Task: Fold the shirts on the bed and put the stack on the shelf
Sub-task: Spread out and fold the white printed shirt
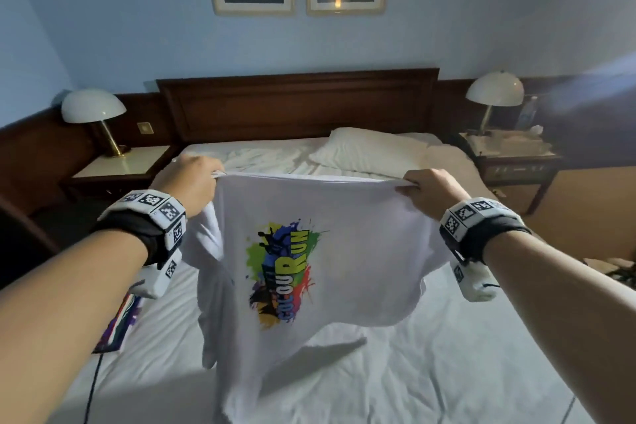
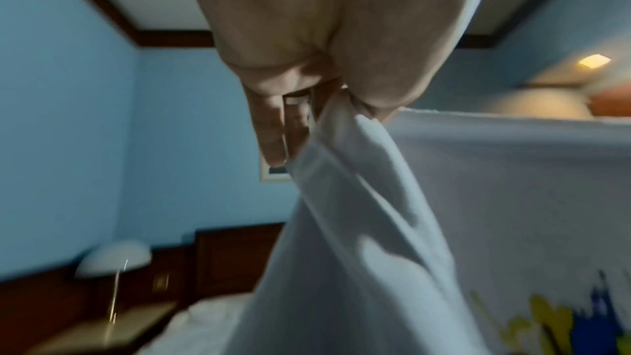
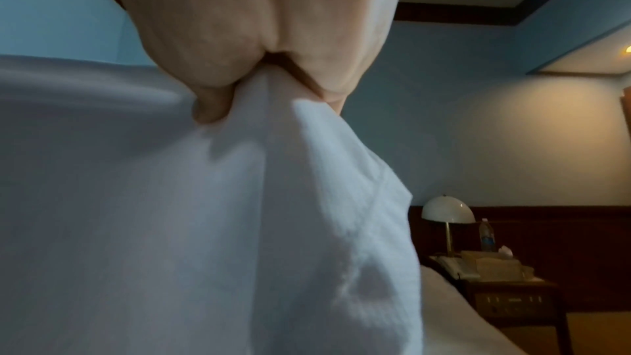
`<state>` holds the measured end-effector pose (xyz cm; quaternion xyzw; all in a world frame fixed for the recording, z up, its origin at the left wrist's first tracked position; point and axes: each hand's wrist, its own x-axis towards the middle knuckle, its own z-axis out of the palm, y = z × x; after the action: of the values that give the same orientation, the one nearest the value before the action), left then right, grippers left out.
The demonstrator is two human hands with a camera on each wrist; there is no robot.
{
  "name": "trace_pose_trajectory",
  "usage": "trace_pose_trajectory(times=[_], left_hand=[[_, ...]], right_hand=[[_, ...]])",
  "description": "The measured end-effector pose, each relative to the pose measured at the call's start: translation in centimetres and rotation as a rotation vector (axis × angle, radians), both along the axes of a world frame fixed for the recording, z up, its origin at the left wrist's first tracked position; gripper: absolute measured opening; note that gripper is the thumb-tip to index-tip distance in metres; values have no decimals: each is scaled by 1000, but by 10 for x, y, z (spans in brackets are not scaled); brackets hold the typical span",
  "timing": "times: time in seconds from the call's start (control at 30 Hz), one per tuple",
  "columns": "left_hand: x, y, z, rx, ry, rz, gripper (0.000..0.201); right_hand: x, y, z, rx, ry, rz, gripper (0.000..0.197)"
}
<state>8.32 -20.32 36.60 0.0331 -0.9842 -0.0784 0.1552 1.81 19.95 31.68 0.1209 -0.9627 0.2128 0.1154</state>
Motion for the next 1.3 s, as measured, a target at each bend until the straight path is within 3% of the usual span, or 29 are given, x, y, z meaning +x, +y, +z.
trace_pose_trajectory(times=[0.1,0.23,0.33,0.43,0.57,0.7,0.83,0.93,1.07,1.2,1.3], left_hand=[[-8,-17,-13,246,36,43,25],[-19,-28,-11,442,28,-73,21],[-37,-44,-5,398,-40,-119,20],[-66,-59,1,231,-119,-84,22],[-112,-59,11,186,-58,-24,25],[-169,-61,-3,491,91,48,9],[-232,-54,-14,664,196,52,15],[-267,-46,-1,615,321,23,18],[-291,-49,26,444,529,-150,22],[-276,-57,38,299,565,-239,22],[-238,-63,20,261,561,-304,21]], right_hand=[[-9,3,5,141,66,23,21],[-23,11,5,330,48,-22,15],[-33,8,11,421,-49,-106,11],[-48,-1,16,490,-91,-146,12],[-93,-10,19,481,-86,-203,8],[-139,-17,18,386,-77,-285,15],[-189,-16,16,294,-60,-317,20],[-219,-12,27,232,-19,-342,19],[-239,-5,47,237,108,-366,21],[-232,1,37,139,244,-324,19],[-212,6,2,63,380,-243,15]])
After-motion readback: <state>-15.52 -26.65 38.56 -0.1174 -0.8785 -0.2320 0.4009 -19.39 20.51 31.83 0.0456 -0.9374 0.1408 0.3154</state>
